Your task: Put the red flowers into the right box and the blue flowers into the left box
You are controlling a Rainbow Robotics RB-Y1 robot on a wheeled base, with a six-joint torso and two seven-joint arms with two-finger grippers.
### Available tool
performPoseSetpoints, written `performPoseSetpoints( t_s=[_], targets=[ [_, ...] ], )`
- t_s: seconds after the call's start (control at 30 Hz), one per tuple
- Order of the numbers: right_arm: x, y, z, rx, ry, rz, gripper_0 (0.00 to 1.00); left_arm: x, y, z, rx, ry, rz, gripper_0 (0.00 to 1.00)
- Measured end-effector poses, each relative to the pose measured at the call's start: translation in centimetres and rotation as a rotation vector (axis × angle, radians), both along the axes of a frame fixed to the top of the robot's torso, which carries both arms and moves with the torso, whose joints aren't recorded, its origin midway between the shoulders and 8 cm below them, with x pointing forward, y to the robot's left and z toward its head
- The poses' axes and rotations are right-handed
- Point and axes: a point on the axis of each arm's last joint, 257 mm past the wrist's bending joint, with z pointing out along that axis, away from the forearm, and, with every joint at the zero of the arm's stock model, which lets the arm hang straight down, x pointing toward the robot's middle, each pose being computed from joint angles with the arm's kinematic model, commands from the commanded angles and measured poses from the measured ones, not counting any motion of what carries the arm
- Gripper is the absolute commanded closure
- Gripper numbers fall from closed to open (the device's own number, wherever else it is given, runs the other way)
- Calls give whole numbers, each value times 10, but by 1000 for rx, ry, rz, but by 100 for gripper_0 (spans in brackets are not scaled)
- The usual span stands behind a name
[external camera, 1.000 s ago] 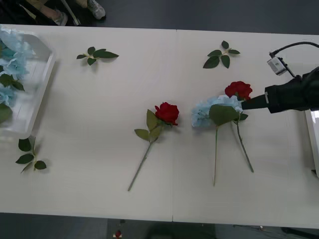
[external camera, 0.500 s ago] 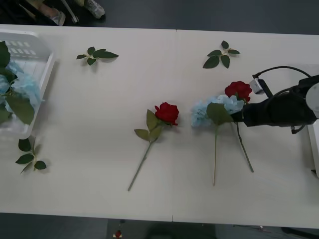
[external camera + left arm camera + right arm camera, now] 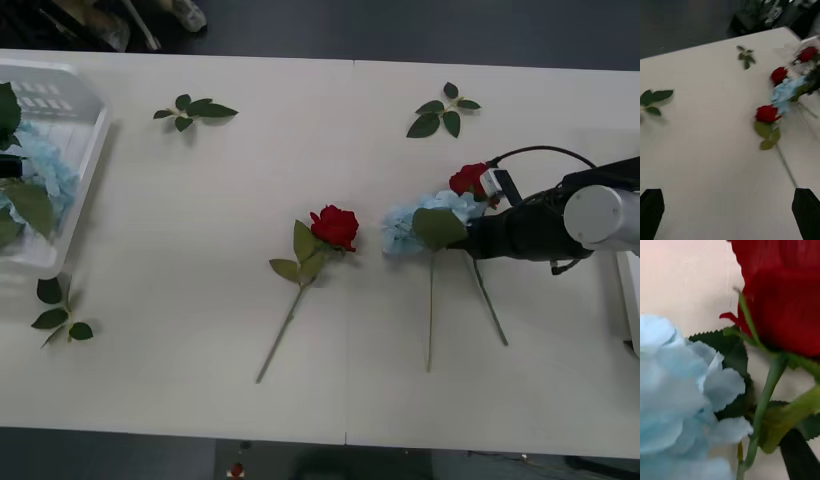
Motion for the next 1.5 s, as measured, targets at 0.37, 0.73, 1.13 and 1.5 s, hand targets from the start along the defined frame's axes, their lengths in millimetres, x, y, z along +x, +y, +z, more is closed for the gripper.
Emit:
performPoseSetpoints(
  t_s=[0.37,0.73,1.13,1.5],
  targets=[
    [-1,-1,-2,-13,9,4,100,-24,-157,-70,229,102,-270,0],
    [-14,-11,37,172,99,-32,100,-11,-292,-144,317,191,-112,0],
    [-46,-193,160,160,26,-236,100,-73,-305,-248,741,393,-13,0],
    [-68,-333,137,-268,-115,-345,100,-70,-285,-276,809,470,114,0]
  ],
)
